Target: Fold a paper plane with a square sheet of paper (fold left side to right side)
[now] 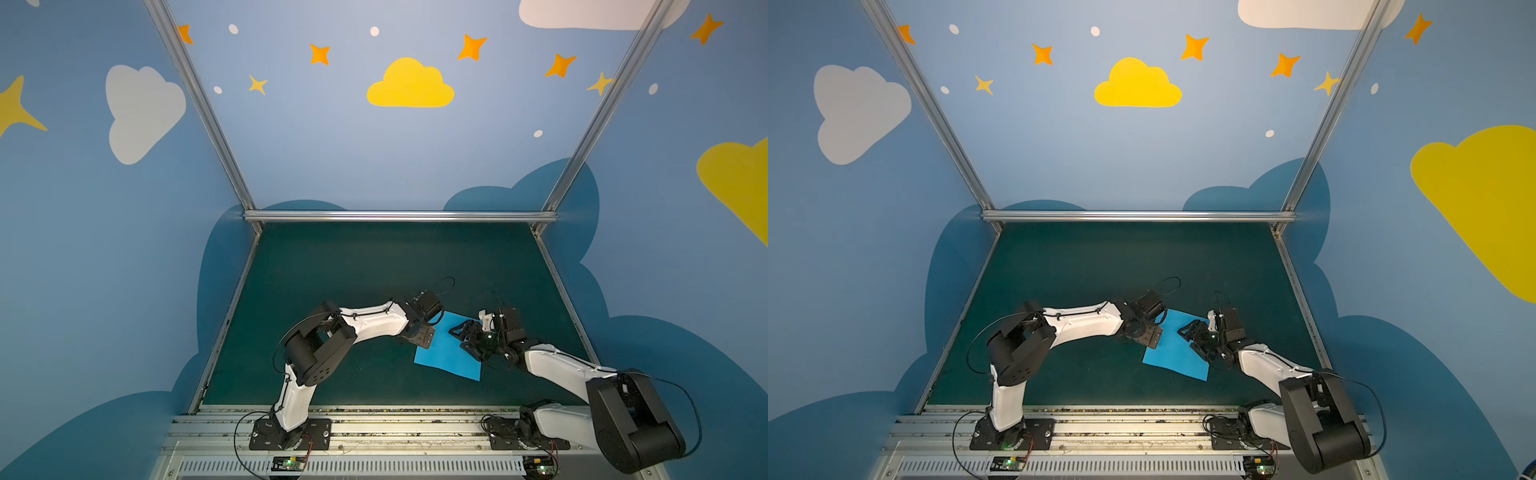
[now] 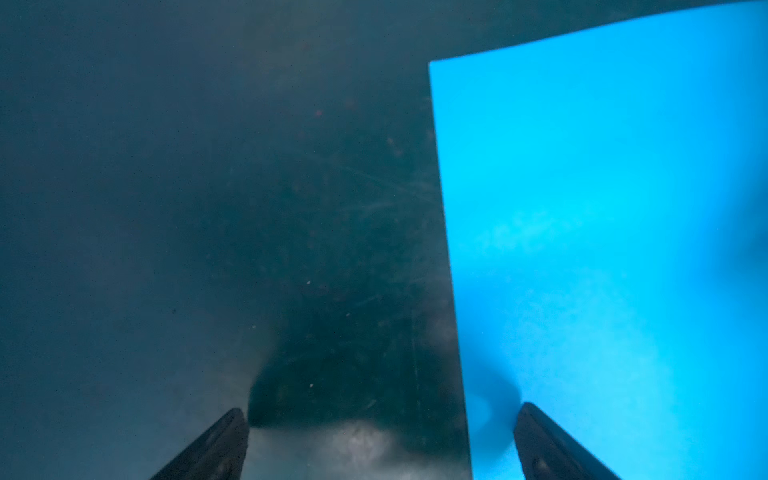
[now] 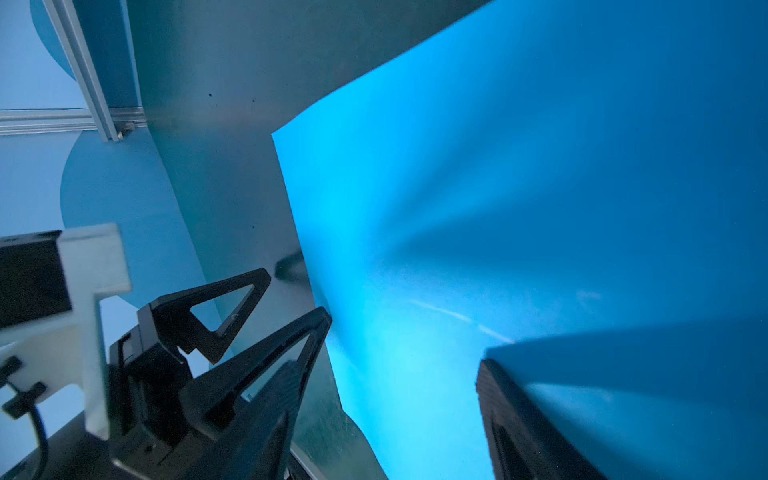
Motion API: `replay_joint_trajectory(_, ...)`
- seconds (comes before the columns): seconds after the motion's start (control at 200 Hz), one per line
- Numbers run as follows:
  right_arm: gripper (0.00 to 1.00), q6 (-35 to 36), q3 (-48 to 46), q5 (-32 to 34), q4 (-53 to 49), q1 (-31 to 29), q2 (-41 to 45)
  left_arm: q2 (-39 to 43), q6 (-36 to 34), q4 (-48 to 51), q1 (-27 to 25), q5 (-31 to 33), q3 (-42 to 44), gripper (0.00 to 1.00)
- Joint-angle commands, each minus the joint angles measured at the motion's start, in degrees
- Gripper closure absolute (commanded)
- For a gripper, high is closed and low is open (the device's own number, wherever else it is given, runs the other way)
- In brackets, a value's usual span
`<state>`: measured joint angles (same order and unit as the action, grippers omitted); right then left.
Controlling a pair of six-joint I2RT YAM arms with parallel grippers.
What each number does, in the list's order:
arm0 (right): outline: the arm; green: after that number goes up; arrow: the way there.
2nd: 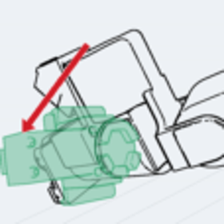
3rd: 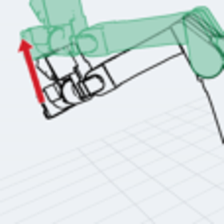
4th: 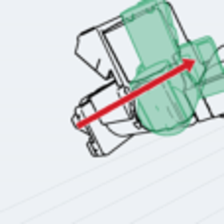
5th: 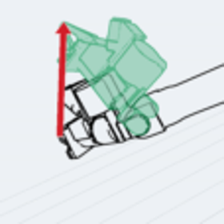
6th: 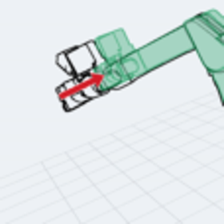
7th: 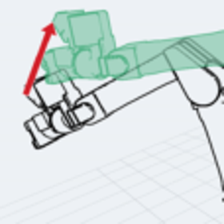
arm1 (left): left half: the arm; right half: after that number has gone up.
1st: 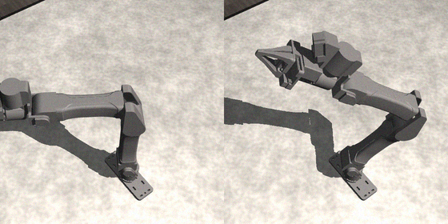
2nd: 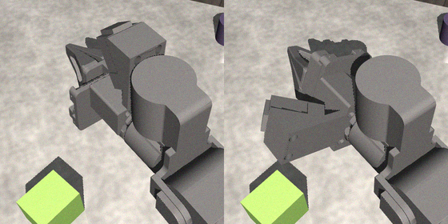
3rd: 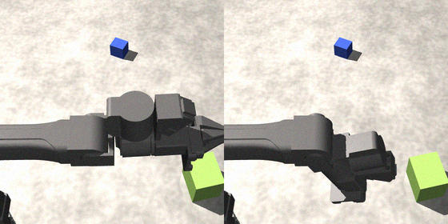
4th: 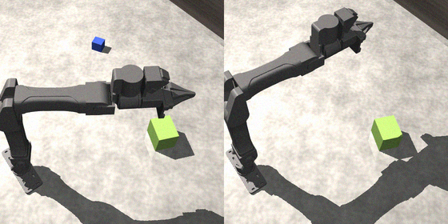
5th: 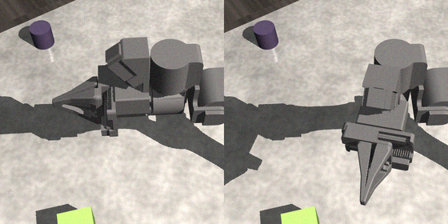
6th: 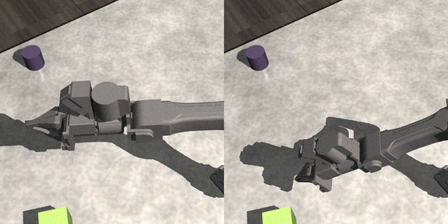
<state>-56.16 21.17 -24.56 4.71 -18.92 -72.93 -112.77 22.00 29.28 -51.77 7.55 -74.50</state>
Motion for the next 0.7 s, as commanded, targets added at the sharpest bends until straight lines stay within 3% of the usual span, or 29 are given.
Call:
replay_joint_trajectory(0.0, 0.29, 0.58, -2.98, 3.83, -4.57, -0.59, -4.02, 5.28, 2.14, 0.33, 2.27, -4.13, 2.52, 0.0)
replay_joint_trajectory(0.145, 0.29, -0.52, -5.19, 4.36, -2.7, -0.86, -4.16, 11.83, 6.72, -6.53, 4.64, -14.05, 8.41, 0.01)
replay_joint_trajectory(0.32, 0.29, -0.64, -5.73, 4.52, -2.42, -0.95, -4.77, 13.3, 10.16, -11.98, 4.93, -21.27, 12.68, 0.02)
replay_joint_trajectory(0.696, 0.29, -0.79, -5.73, 4.6, -2.78, -1.22, -5.03, 8.75, 14.33, -23.8, 4.92, -29.94, 17.52, 0.06)
